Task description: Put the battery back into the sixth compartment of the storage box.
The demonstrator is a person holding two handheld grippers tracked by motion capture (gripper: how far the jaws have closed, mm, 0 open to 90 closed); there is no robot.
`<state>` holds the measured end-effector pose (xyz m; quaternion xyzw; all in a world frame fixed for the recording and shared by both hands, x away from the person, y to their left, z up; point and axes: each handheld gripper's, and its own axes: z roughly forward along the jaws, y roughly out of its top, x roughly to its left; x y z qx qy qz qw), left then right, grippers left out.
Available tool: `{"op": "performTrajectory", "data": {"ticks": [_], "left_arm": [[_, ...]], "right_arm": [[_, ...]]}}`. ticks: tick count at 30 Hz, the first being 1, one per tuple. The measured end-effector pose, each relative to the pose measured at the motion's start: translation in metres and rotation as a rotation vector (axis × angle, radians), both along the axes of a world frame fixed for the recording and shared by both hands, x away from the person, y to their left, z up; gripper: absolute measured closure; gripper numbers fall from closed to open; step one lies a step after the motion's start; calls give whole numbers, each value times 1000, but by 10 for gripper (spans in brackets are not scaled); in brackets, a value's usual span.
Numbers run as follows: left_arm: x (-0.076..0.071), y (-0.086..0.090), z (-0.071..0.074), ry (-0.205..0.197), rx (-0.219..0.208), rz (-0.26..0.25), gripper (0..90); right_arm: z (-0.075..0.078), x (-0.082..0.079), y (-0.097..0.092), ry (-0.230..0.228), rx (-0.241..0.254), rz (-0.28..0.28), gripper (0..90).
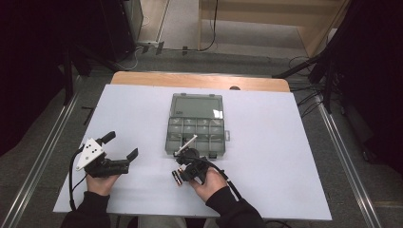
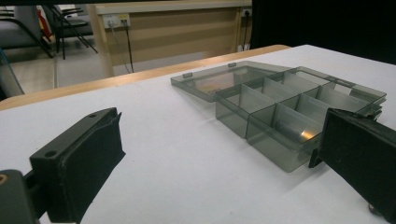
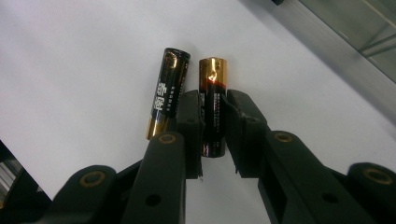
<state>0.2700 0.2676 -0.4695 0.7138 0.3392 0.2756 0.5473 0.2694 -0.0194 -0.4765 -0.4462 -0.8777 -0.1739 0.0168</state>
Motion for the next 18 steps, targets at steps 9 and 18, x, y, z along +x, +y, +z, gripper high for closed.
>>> {"op": "performTrajectory", "data": {"ticks": [9, 18], "left_arm": [[0, 0, 0, -1, -2, 1, 0], [0, 0, 0, 3, 1, 0, 0]], "right_arm": [[1, 0, -1, -17, -2, 0, 777], [10, 5, -14, -18, 72, -15, 778]]}}
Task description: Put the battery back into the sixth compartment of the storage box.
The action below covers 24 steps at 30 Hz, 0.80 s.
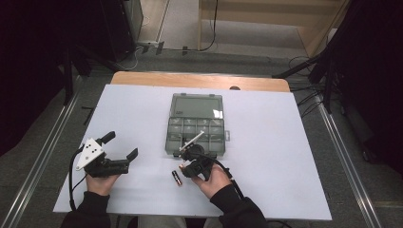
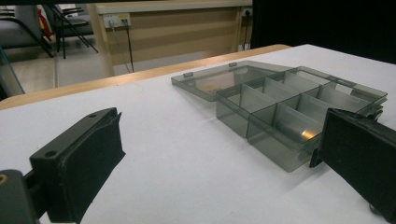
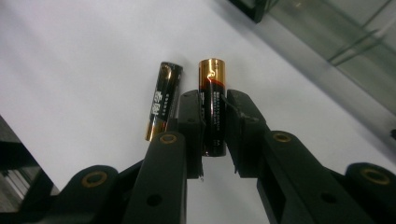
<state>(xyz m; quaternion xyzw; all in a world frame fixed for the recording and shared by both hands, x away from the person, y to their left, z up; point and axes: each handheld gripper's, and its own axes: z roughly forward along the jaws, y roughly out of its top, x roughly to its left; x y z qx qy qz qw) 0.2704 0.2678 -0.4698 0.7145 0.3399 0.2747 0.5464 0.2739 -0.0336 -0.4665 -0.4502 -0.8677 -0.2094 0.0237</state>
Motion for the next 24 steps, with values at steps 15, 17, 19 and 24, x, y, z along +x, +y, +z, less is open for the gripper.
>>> {"op": "performTrajectory", "data": {"ticks": [15, 17, 19, 24], "left_arm": [[0, 1, 0, -2, -6, 1, 0], [0, 1, 0, -2, -5, 2, 0], [0, 1, 0, -2, -4, 1, 0], [0, 1, 0, -2, -7, 1, 0]], "right_arm": [[15, 11, -24, -16, 185, -90, 777], [16, 14, -28, -16, 217, -113, 777], [16, 17, -30, -17, 244, -126, 777], [15, 22, -34, -28, 296, -168, 777]]}}
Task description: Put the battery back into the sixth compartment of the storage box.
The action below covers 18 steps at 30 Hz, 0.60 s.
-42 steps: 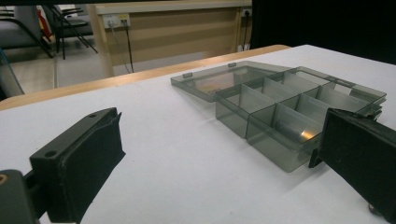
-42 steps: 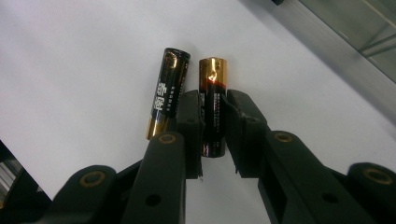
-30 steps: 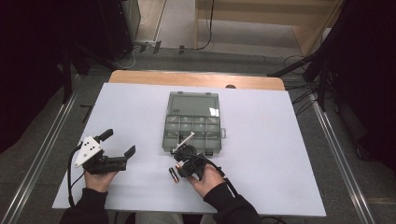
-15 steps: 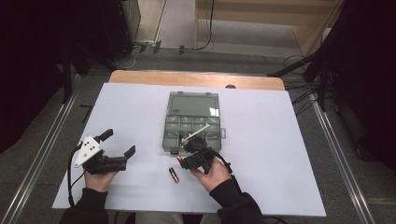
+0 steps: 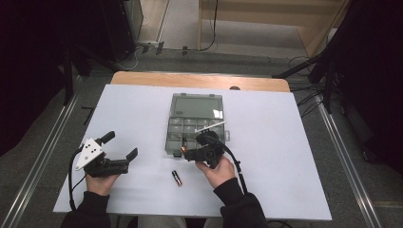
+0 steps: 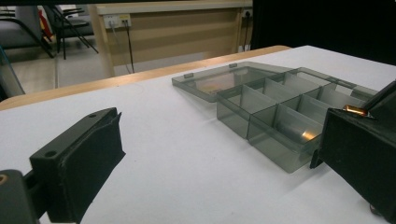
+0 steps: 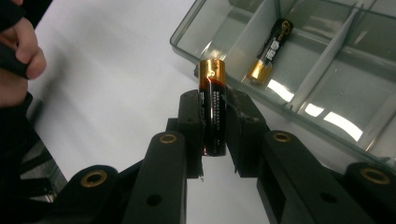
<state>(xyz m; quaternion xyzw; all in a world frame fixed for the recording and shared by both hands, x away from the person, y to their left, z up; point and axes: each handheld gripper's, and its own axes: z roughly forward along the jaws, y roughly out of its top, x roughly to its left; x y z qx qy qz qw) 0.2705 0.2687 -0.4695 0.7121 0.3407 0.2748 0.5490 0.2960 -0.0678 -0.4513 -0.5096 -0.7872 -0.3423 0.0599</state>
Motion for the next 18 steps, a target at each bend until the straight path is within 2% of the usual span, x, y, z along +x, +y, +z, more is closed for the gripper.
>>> {"op": "performTrajectory", "data": {"ticks": [12, 14, 18], "left_arm": [[0, 0, 0, 0, 0, -1, 0], [0, 0, 0, 0, 2, -1, 0], [0, 0, 0, -1, 0, -2, 0]], "right_arm": [[0, 5, -5, -17, 85, -67, 777], [-1, 8, -7, -32, 86, -102, 777], [-4, 12, -10, -30, 102, -142, 777]]}}
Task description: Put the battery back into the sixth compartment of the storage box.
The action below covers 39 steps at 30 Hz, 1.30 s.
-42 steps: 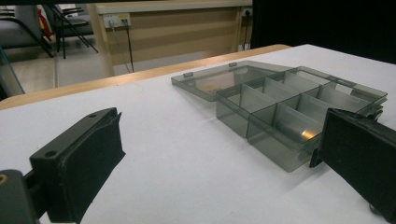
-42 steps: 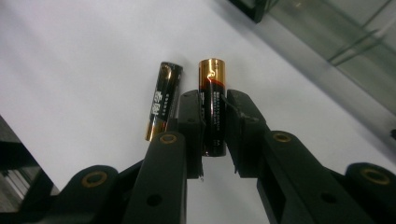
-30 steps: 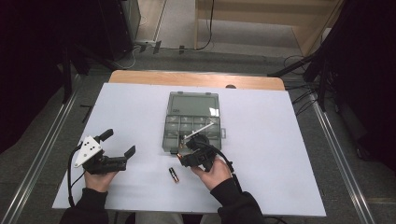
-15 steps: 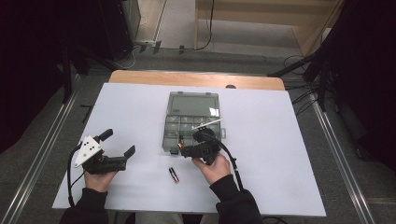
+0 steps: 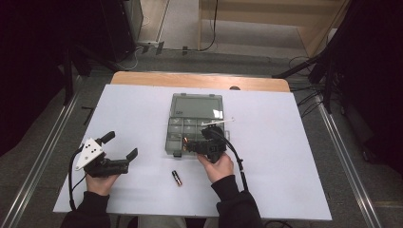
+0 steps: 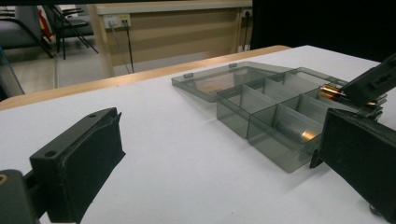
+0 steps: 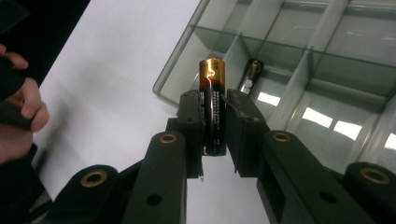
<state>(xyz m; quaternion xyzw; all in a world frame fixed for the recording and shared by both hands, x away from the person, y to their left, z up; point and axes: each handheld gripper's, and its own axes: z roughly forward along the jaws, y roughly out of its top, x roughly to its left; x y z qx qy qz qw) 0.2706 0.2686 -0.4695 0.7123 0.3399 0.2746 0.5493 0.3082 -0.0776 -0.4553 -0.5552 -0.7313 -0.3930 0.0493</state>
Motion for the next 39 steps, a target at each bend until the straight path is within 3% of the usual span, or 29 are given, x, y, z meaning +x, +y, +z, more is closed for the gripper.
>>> {"op": "performTrajectory", "data": {"ticks": [9, 13, 20, 28, 29, 33, 35, 37, 38, 39], "left_arm": [[0, 0, 0, -1, 0, 0, 0], [0, 0, 0, 0, 2, 0, 0], [0, 0, 0, 0, 2, 0, 0], [0, 0, 0, 0, 1, 0, 0], [0, 0, 0, 0, 2, 0, 0], [0, 0, 0, -1, 0, 0, 0], [0, 0, 0, -2, 3, 1, 0], [0, 0, 0, -3, 3, 4, 0], [0, 0, 0, -5, 4, 5, 0], [0, 0, 0, -6, 4, 6, 0]], "right_arm": [[-8, 9, -3, 29, 104, -119, 777], [-11, 11, -3, 56, 136, -141, 777], [-14, 14, -1, 48, 140, -197, 777], [-19, 18, 0, 64, 138, -208, 758], [-19, 18, 0, 60, 148, -216, 687], [-14, 15, 0, 36, 154, -248, 594], [-11, 13, -1, 18, 158, -238, 494], [-9, 11, -2, -9, 160, -207, 331], [-8, 9, -3, -30, 155, -183, 190], [-7, 7, -3, -47, 148, -167, 106]]}}
